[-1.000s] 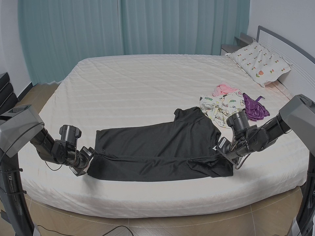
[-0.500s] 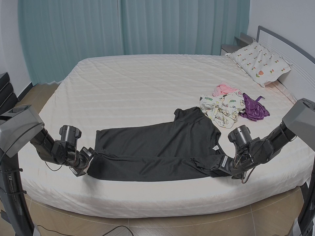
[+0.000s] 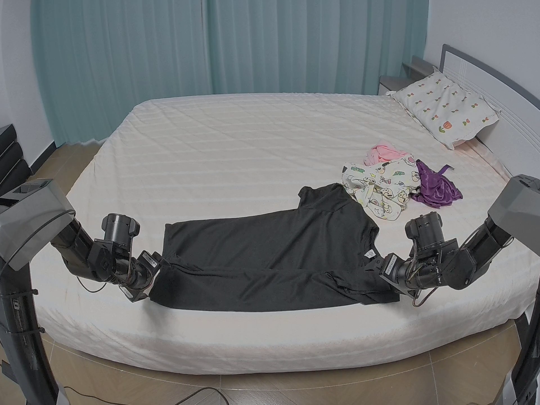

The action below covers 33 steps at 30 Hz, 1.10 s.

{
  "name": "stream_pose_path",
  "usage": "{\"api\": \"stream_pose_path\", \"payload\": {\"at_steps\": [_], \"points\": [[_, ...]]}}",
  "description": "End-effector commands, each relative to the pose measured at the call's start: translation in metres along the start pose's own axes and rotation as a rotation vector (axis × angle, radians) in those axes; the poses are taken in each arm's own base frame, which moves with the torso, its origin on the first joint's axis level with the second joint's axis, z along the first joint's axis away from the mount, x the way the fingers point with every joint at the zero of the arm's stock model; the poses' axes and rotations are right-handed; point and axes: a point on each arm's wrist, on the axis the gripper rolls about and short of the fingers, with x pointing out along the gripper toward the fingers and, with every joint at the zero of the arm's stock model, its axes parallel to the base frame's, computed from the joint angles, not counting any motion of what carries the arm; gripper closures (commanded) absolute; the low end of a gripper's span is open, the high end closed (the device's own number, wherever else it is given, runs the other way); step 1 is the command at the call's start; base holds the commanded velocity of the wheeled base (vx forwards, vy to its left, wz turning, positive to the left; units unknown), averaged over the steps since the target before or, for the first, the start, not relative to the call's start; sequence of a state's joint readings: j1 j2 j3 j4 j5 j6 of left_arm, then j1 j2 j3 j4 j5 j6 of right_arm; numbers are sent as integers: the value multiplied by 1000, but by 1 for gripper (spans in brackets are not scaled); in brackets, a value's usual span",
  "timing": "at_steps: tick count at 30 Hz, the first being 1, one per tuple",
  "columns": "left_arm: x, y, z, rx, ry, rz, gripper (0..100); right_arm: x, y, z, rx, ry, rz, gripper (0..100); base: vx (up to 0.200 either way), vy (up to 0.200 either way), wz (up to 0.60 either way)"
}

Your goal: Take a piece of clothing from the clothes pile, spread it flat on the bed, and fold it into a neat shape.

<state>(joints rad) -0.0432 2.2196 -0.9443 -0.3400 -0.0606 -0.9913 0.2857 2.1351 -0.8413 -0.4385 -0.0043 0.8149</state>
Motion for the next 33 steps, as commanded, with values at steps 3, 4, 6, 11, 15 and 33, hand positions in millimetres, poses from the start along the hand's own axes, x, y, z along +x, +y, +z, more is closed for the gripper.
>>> {"api": "stream_pose_path", "payload": {"at_steps": [3,4,6,11,15,33], "points": [[-6,-3,2,0,-12,-15,0,-5,-28,-5,56,-41,56,0,0,0,0],[-6,-3,3,-1,-13,-15,0,-5,-34,-6,76,-43,70,0,0,0,0],[-6,-4,3,-2,-15,-17,0,-5,-41,-7,109,-49,89,0,0,0,0],[-11,-6,4,-6,-20,-31,0,-11,-43,-8,124,-73,138,0,0,0,0],[-15,-5,3,-6,16,-52,0,-11,-43,-11,125,-66,140,0,150,0,0],[-21,0,-1,14,39,-51,0,-19,-43,-15,119,-59,141,0,133,0,0]]}}
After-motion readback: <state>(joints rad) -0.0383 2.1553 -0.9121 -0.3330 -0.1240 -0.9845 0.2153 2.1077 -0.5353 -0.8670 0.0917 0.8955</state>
